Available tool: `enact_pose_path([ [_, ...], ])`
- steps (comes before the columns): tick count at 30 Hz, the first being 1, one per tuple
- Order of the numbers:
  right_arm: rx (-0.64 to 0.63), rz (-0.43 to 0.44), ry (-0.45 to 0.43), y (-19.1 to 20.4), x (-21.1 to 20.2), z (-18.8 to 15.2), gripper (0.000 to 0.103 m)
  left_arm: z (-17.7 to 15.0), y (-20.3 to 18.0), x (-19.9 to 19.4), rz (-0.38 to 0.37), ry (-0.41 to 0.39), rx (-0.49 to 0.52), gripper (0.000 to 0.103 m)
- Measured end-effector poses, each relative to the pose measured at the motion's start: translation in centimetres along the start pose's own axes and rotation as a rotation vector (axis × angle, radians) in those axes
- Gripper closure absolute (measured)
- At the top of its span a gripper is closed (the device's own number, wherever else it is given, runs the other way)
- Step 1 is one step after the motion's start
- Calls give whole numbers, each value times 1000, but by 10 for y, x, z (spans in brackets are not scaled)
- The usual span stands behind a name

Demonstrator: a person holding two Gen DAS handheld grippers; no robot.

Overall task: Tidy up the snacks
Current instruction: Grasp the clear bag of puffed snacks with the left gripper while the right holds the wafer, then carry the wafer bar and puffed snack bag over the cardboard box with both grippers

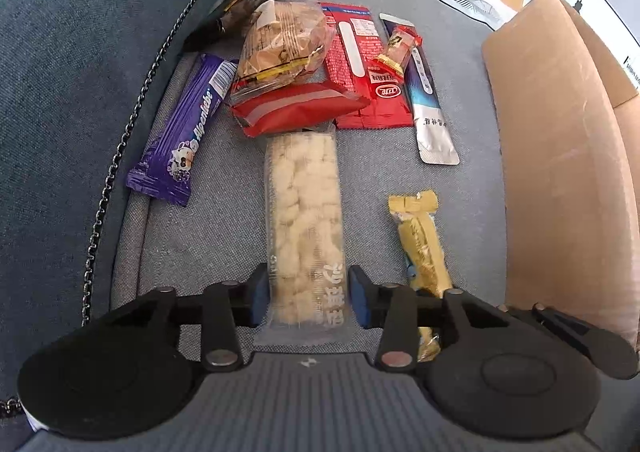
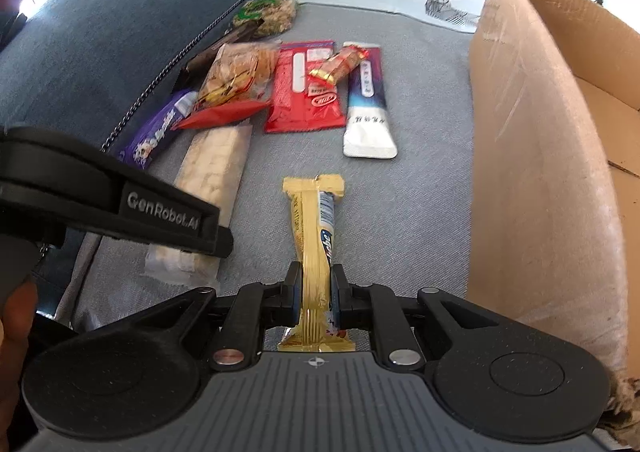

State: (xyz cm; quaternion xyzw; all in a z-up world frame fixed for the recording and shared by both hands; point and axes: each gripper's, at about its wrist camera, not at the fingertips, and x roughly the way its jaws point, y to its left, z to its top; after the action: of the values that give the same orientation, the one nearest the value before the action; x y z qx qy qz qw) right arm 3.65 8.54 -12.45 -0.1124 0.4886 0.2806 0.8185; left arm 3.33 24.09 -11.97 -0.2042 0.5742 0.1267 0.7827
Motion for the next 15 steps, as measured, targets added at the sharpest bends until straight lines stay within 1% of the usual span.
enact_pose_path([
  [10,-12,-4,14,0,5,-1,88,1,-5,2,32,-22,11,54],
  [12,-14,-4,11,-1,4,-1,88,2,-6,2,34,-24,13,56],
  [13,-16,-4,8,-1,4,-1,88,2,-7,2,29,-25,15,60],
  [15,-18,-10,0,0,3,0,89,2,-8,2,16,-32,14,61],
])
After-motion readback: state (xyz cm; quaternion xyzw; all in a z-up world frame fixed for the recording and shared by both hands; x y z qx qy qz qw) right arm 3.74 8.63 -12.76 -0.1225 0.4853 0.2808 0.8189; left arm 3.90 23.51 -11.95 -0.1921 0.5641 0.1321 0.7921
